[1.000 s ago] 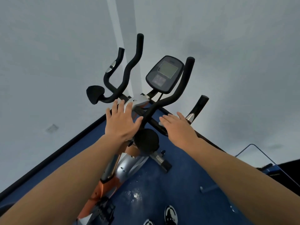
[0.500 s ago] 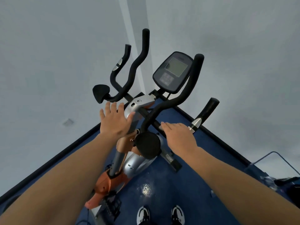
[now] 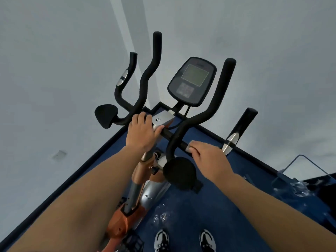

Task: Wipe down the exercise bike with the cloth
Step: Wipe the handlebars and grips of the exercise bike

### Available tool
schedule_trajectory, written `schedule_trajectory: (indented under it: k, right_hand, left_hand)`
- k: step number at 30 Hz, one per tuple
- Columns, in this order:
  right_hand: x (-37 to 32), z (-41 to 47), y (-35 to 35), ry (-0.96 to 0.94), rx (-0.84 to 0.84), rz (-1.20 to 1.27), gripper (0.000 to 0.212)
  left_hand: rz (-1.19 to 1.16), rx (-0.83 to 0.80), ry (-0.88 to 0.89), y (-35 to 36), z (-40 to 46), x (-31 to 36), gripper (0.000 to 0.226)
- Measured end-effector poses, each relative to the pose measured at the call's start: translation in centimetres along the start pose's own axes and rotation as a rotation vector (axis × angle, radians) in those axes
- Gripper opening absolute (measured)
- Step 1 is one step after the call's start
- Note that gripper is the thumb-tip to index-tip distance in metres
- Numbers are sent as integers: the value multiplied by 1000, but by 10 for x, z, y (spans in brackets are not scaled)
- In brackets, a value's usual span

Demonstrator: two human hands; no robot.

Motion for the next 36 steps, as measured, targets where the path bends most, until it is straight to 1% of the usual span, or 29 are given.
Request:
schedule_trajectory:
  k: [3, 5, 8, 11, 15, 19, 21, 23, 26, 28, 30, 31, 33, 35, 36]
  right_hand:
    - [11, 3, 9, 202, 35, 55, 18]
    - [10, 5, 15, 255, 50, 57, 21]
    - [4, 6, 17, 257, 78, 61, 20]
    - [-1, 6, 14, 173, 107, 55, 11]
    - [0, -5, 11, 119, -58, -169, 11]
    - [-4, -22, 0, 24, -99, -371, 6]
    - [4, -21, 0, 33, -136, -353, 7]
    - [13, -12, 3, 91, -153, -262, 19]
    - [22, 5, 16, 203, -167, -83, 33]
    - [22, 16, 28, 229, -227, -18, 32]
    - [22, 25, 36, 242, -254, 61, 23]
    - [23, 27, 38, 249, -266, 81, 24]
    - [25, 24, 43, 237, -333, 44, 36]
    - [26, 10, 43, 179, -420, -111, 37]
    - [24, 3, 39, 110, -424, -218, 37]
  left_hand:
    - [16, 27, 85, 1, 5, 2, 69]
    - [-27, 43, 102, 3, 5, 3, 67]
    - [-135, 18, 86, 9, 8, 3, 63]
    - [-127, 12, 87, 13, 9, 2, 66]
    - [-91, 44, 113, 10, 3, 9, 64]
    - [-110, 9, 127, 12, 3, 14, 60]
    - [-66, 16, 126, 13, 5, 15, 59]
    - [-33, 45, 179, 13, 6, 20, 55]
    - [-97, 82, 250, 11, 4, 24, 48]
    - [-122, 97, 251, 12, 4, 21, 46]
    - [-132, 109, 258, 12, 5, 20, 45]
    - [-135, 112, 265, 12, 5, 21, 45]
    - [-131, 95, 280, 12, 5, 23, 46]
    - [-123, 30, 261, 14, 6, 21, 49]
    - [-122, -9, 238, 14, 5, 18, 50]
Point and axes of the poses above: each hand's wrist, its own z-axis towards the middle knuckle, its own y-axis out of the palm, x = y × z, the point moved 10 cm from there along z, towards the middle knuckle, and after that the axes turned 15 degrees about -y, right-handed, at the moved point
